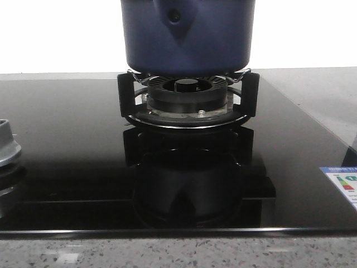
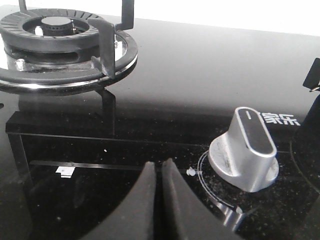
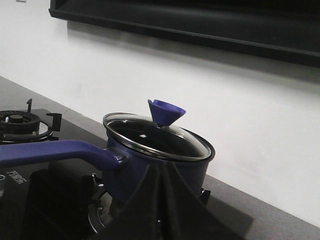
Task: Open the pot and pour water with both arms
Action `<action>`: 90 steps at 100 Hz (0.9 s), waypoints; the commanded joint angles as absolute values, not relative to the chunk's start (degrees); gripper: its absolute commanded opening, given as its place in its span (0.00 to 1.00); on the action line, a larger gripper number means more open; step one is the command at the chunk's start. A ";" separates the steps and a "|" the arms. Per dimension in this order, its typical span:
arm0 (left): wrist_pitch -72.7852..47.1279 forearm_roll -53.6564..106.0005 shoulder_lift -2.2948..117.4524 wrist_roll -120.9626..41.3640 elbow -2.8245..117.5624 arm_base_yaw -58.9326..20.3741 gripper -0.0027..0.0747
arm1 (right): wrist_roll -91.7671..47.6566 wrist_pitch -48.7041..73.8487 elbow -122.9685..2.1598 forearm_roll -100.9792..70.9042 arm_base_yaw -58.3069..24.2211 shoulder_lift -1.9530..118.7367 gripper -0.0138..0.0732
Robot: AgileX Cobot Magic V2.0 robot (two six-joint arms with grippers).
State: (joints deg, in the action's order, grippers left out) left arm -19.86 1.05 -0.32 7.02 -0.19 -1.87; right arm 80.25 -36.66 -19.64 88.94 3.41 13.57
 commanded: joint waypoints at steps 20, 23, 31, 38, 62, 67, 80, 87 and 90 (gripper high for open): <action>-17.50 1.90 -1.94 7.28 -2.71 -1.66 0.01 | 80.50 -21.78 -21.05 89.58 3.21 14.24 0.08; -17.50 1.90 -1.94 7.28 -2.71 -1.66 0.01 | 80.50 -20.33 -21.05 89.58 3.21 14.24 0.08; -17.50 1.90 -1.94 7.28 -2.71 -1.66 0.01 | 80.50 -15.46 -21.05 89.58 3.21 14.24 0.08; -17.50 1.90 -1.94 7.28 -2.71 -1.66 0.01 | 80.50 -10.06 -20.79 89.58 3.21 14.24 0.08; -17.50 1.90 -1.94 7.28 -2.71 -1.66 0.01 | 80.50 2.01 -17.68 89.58 3.21 14.24 0.08; -17.50 1.90 -1.94 7.28 -2.71 -1.66 0.01 | 80.50 2.53 -17.53 89.85 3.21 14.24 0.08; -17.50 1.90 -1.94 7.28 -2.71 -1.66 0.01 | 79.84 3.54 -17.53 88.74 3.21 14.48 0.08; -17.50 1.90 -1.94 7.28 -2.71 -1.66 0.01 | 75.97 3.84 -17.53 83.94 3.21 14.74 0.08; -17.50 1.90 -1.94 7.28 -2.71 -1.66 0.01 | 71.57 3.84 -17.53 79.65 3.21 14.74 0.08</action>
State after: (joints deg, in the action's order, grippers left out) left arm -19.86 1.09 -0.32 7.02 -0.19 -1.67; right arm 78.37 2.71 -16.17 86.42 3.41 13.57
